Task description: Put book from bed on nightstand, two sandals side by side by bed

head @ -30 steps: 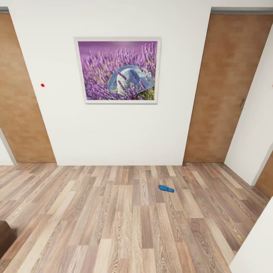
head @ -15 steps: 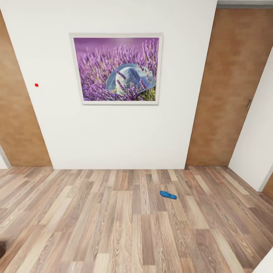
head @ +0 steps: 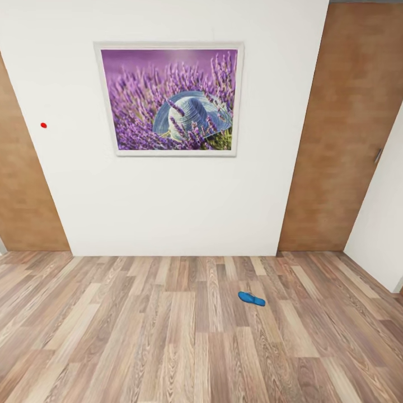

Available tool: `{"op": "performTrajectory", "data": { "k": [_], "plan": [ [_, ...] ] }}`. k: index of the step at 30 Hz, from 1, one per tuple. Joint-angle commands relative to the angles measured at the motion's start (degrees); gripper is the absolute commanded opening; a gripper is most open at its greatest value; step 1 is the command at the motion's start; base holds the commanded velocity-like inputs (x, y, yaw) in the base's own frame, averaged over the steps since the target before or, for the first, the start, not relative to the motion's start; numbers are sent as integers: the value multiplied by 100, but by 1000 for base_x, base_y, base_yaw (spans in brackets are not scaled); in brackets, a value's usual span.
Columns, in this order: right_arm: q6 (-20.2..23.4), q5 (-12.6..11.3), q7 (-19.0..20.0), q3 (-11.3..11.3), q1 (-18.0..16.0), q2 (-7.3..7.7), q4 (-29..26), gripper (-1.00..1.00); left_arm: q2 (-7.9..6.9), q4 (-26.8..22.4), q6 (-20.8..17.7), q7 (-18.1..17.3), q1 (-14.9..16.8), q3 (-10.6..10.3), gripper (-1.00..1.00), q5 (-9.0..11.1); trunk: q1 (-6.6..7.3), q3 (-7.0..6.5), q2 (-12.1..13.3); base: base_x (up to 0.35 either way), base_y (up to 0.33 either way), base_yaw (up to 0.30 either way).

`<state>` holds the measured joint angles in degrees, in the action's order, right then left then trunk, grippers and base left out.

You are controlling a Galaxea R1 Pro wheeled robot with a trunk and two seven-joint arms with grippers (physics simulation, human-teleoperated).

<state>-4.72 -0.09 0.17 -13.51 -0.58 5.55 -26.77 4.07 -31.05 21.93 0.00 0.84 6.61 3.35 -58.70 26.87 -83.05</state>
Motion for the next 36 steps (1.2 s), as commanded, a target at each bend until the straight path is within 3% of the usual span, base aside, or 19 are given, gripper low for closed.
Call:
{"op": "performTrajectory", "data": {
  "k": [1, 36],
  "plan": [
    [-20, -1, 2, -11, -4, -1, 5, 100, 4, 3, 15, -9, 3, 8, 100, 34, -3, 6, -3, 316, 0, 0],
    [-14, -5, 1, -15, -4, -1, 5, 100, -1, 3, 13, -9, 3, 8, 100, 34, -3, 6, -3, 316, 0, 1]
  ]
}}
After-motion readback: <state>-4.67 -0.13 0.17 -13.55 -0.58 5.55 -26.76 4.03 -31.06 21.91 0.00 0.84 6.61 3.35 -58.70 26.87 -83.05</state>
